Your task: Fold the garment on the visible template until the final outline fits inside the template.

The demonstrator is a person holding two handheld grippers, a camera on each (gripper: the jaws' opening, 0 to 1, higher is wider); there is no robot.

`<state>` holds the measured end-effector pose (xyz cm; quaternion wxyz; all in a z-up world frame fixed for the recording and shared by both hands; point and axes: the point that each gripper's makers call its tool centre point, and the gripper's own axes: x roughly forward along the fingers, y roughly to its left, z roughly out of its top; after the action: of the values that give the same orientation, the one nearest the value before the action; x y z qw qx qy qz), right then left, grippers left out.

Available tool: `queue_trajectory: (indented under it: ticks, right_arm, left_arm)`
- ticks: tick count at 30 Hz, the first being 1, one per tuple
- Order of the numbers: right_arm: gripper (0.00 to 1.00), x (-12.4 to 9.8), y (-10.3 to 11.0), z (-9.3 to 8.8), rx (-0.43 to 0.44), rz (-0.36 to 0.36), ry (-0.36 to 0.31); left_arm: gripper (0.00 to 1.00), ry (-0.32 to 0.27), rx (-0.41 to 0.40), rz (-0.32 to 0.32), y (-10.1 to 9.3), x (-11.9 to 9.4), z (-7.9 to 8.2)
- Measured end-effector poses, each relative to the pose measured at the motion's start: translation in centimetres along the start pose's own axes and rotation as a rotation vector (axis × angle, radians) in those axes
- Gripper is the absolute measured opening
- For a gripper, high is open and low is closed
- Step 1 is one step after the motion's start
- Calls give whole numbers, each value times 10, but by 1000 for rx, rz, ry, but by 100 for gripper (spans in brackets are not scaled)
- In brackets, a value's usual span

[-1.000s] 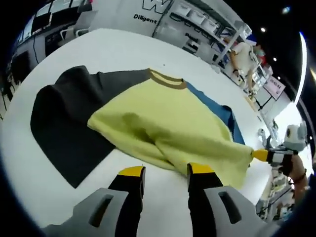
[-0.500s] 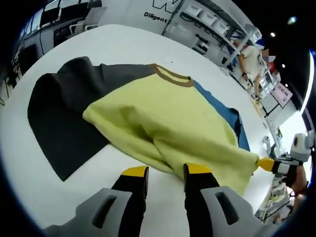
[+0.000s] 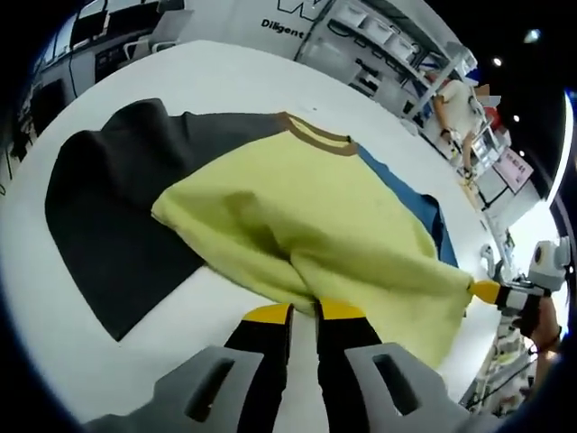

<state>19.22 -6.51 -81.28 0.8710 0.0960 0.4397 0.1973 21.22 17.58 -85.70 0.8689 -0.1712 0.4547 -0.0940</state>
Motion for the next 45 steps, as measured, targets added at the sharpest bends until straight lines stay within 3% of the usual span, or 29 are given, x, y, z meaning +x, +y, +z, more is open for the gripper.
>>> queue_trajectory:
  ticks: [2,15,19,21,24,29,36,39,42,45]
  right_arm:
    - [0,1,-1,-1,-6,-4,3]
    - [0,1,-2,-3,0,-9,6]
    - [0,0,-2,-3,-3,-10,9]
    - [0,0,-2,-4,-2,-8,11]
    - [0,0,-1,-4,3,-4,14]
    - [0,-1,-1,-5,-1,4,22]
    - [0,0,-1,-5,-4,3,25]
    - [0,-1,-1,-4,-4,5,23]
    - [0,0,-2,-4,0,5,20]
    - [0,1,-3,-5,-5,4,22]
  left_arm:
    - [5,8,36,23,4,1,0]
    - [4,18,39,18,7,-5,-2]
    - [4,23,20,14,13,-11,-2]
    - [4,17,-24,-39,4,-10,-2]
    - [5,11,-12,-22,3,-6,-2]
    - [16,8,-4,-39,-8,-4,-2]
    - [20,4,10,-1,-5,-3,1]
    - [16,5,22,7,-4,-1,1]
    - [7,16,94,71,8,3,3]
    - [6,7,44,52,3,4,4]
